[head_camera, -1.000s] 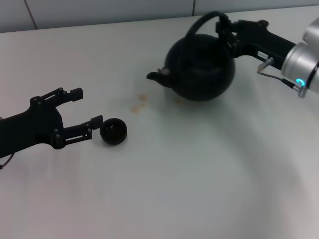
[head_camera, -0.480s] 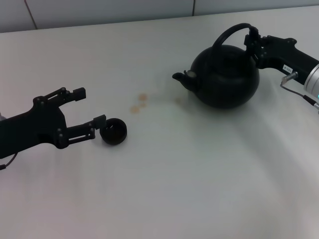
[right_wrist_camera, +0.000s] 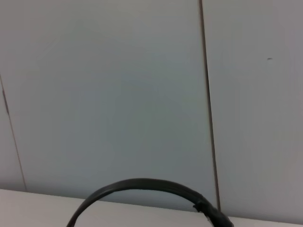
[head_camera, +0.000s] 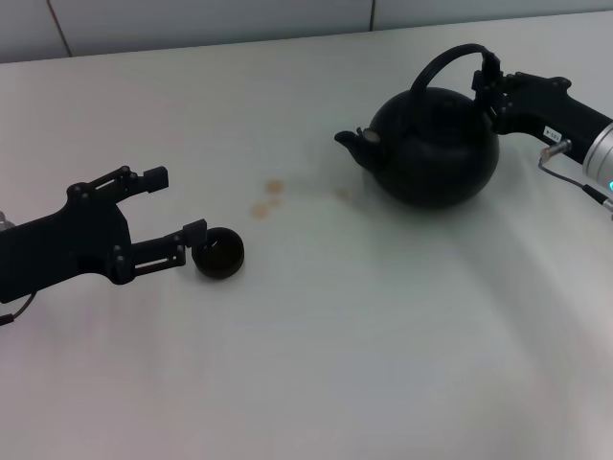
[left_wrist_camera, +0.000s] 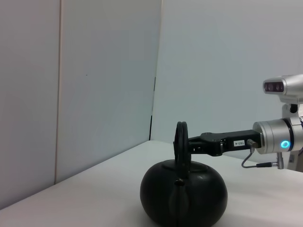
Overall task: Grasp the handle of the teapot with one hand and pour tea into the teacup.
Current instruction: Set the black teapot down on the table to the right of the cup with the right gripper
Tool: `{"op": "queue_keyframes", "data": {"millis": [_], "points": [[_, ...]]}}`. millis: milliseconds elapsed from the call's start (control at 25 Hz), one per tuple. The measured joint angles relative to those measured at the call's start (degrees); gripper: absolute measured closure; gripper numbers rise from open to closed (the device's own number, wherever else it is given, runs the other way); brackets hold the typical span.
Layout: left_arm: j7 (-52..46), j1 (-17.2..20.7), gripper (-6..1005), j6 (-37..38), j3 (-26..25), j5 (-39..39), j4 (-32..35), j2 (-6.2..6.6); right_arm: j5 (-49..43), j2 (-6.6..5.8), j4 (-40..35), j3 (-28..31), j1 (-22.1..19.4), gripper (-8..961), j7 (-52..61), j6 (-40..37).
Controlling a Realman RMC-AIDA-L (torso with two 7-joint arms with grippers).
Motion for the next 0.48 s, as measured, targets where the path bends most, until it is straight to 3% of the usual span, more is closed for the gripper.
{"op": "queue_keyframes", "data": {"millis": [480], "points": [[0.0,-0.1,140,-0.1,0.0,0.0,0.0,0.0,-3.2,-0.27,-1.1,-0.3,0.1,853,0.0,-2.1]]}}
